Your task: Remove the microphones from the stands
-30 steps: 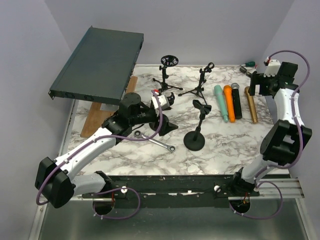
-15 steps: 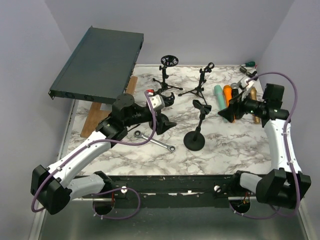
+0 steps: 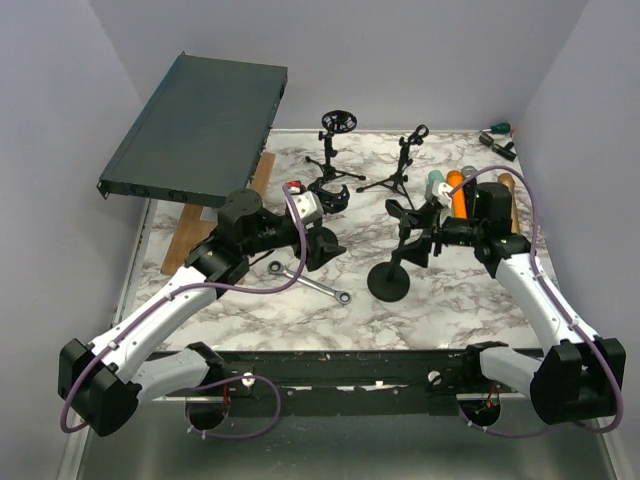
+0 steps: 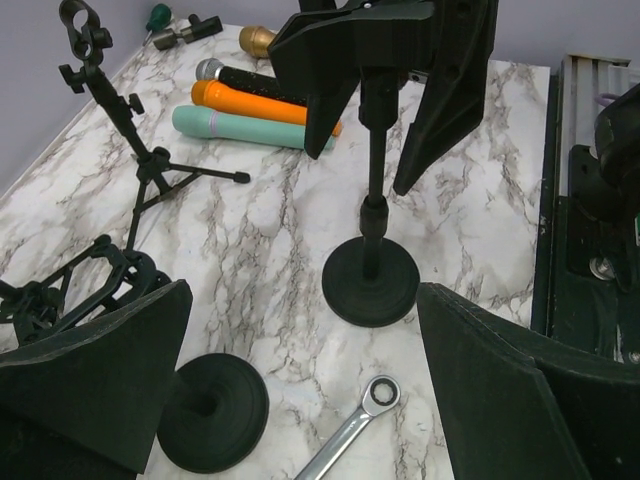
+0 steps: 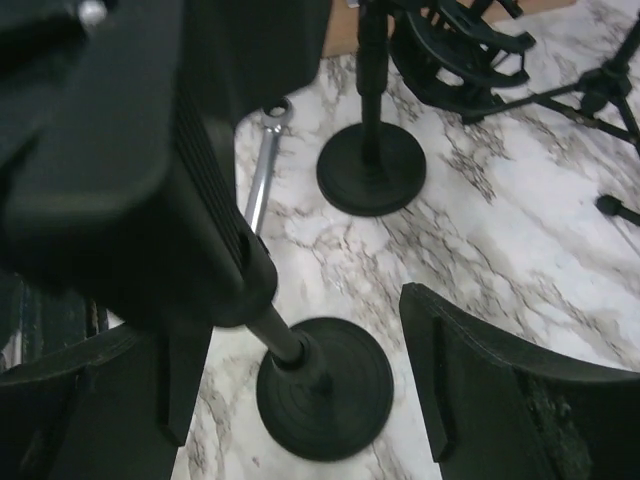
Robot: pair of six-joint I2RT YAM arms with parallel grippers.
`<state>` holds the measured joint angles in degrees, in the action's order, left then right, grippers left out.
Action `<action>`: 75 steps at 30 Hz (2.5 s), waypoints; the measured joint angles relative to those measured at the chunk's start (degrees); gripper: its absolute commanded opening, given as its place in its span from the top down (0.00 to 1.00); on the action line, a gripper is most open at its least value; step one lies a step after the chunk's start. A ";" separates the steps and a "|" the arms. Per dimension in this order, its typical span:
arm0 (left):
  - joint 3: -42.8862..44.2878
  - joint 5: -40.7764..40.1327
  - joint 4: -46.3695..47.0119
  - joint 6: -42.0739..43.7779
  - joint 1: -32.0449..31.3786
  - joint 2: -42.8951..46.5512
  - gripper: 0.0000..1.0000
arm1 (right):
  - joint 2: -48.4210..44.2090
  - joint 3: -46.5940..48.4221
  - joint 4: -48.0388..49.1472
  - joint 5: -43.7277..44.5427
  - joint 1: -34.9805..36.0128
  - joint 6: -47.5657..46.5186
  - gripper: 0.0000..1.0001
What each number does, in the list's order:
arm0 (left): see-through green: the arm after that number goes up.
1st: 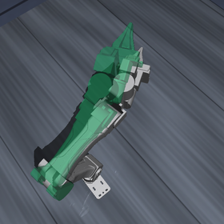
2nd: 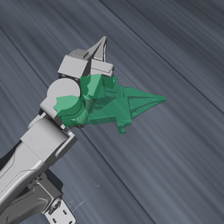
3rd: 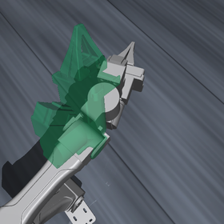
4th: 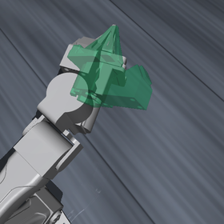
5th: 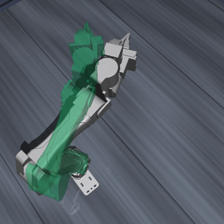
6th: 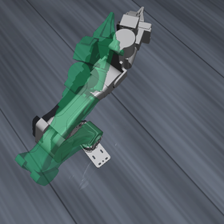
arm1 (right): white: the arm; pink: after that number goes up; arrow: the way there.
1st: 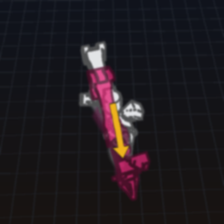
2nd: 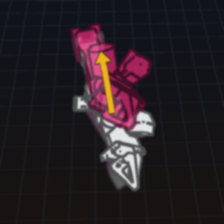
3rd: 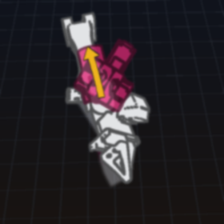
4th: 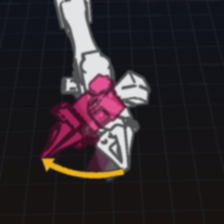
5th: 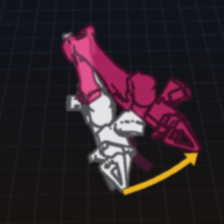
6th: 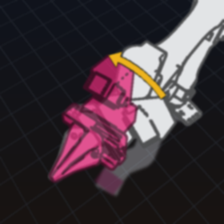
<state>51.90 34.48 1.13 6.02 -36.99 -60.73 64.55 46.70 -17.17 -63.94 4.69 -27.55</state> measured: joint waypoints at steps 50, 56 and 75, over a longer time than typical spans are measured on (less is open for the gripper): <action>17.59 11.26 9.07 -16.09 -10.32 -26.88 0.66 | 0.37 15.19 52.54 -2.36 4.35 70.31 0.98; 18.78 13.46 9.88 -18.03 -10.91 -28.52 1.00 | 0.37 15.19 53.22 -2.32 4.35 71.08 0.98; 18.47 5.55 -2.01 -14.78 -10.64 -22.47 1.00 | -5.68 18.16 16.31 7.17 4.61 47.15 0.26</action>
<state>70.37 40.03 -0.89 -8.75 -47.64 -83.20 58.87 64.86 -0.86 -56.77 9.30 19.59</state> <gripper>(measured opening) 0.213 0.764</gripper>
